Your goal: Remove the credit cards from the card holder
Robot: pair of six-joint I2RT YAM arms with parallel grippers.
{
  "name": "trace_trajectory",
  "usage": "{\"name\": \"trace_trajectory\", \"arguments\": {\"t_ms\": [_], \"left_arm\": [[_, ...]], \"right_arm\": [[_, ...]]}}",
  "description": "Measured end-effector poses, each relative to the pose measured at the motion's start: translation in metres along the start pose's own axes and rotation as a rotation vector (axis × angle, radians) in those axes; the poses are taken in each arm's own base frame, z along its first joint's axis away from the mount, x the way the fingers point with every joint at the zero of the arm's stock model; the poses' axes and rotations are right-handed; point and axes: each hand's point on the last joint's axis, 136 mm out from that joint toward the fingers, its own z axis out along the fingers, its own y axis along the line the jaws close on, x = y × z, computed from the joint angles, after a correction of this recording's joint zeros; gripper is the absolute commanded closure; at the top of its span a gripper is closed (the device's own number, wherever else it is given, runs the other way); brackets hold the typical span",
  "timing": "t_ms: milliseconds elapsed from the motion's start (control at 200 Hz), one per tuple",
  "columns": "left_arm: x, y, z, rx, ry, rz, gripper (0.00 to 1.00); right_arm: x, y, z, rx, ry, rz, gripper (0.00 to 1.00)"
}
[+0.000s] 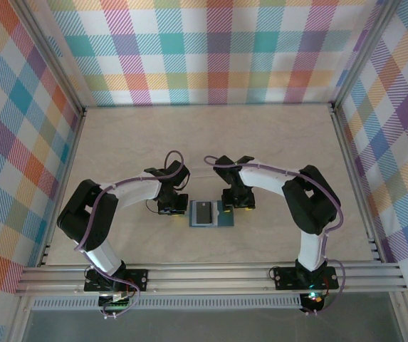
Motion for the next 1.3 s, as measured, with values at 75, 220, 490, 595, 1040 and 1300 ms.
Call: {"name": "trace_trajectory", "arguments": {"t_ms": [75,220,490,595,1040,1300], "left_arm": [[0.0,-0.001,-0.002,0.004,-0.004,0.001,0.92],[-0.001,-0.004,-0.008,0.022,-0.014,0.003,0.86],[-0.016,-0.023,-0.034,0.086,-0.075,0.017,0.82],[-0.02,-0.032,-0.047,0.122,-0.091,0.025,0.83],[-0.011,-0.079,-0.038,0.221,-0.02,0.081,0.97],[-0.013,-0.074,-0.028,0.238,-0.012,0.044,0.98]], "right_arm": [[0.0,-0.002,0.0,0.009,-0.001,-0.001,0.31],[-0.001,-0.005,-0.005,0.031,-0.003,-0.005,0.3],[-0.008,0.002,-0.039,-0.021,-0.058,-0.011,0.29],[-0.014,0.009,-0.056,-0.063,-0.094,-0.011,0.29],[-0.013,0.053,-0.1,-0.337,-0.113,-0.037,0.53],[0.0,0.086,-0.085,-0.534,-0.019,-0.022,0.6]]}}
